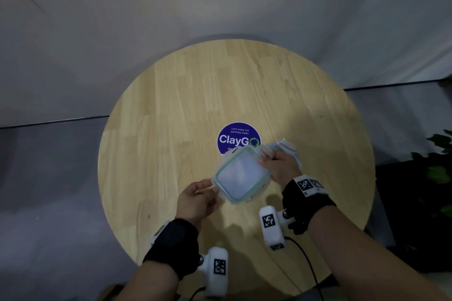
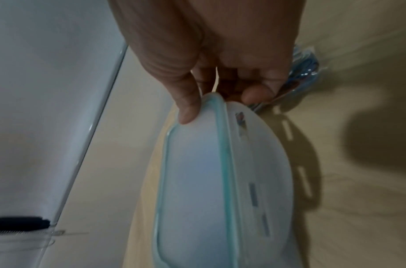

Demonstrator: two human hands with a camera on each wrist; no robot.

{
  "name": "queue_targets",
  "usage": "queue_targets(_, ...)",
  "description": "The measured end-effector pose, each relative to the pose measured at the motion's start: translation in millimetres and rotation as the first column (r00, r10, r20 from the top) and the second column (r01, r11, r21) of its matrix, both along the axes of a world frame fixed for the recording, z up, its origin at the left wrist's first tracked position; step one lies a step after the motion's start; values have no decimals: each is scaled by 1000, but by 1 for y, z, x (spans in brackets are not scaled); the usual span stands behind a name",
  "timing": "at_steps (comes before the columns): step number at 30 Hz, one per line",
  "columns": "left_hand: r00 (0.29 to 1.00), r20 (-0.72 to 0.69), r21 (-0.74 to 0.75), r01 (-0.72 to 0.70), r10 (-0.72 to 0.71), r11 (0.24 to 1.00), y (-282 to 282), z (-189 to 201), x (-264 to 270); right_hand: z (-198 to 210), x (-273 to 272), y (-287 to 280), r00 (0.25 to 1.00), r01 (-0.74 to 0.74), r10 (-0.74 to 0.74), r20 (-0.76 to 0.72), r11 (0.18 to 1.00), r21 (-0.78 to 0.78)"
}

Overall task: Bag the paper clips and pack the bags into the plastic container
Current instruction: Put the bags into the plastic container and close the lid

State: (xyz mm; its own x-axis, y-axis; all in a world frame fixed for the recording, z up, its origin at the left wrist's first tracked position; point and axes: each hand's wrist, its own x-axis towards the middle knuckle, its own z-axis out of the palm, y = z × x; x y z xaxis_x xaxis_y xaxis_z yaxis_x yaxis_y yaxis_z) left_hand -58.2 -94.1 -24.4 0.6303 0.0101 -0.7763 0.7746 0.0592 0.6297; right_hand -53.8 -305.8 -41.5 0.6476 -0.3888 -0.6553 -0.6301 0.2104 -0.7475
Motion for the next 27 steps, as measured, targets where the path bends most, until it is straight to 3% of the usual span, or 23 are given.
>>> queue_targets(4, 998, 40, 28, 51, -52, 998, 4, 2, 4, 4, 0, 1, 999, -39, 42, 27, 995, -92)
queue_targets(11, 985, 114, 85, 120, -130, 989, 0, 14, 4, 3, 1, -9, 999, 37, -37, 3, 999, -29)
queue_targets(17, 970, 167, 90, 166, -179, 982, -2, 4, 1, 1, 2, 2, 998, -55, 59, 19, 984, -172)
queue_targets(20, 976, 161, 132, 125, -145, 983, -3, -5, 1, -6, 3, 3, 1000, -22, 25, 14, 980, -199)
queue_targets(27, 991, 102, 25, 89, -91, 996, -8, -17, 5, -15, 4, -2, 996, -22, 15, -87, 997, -79)
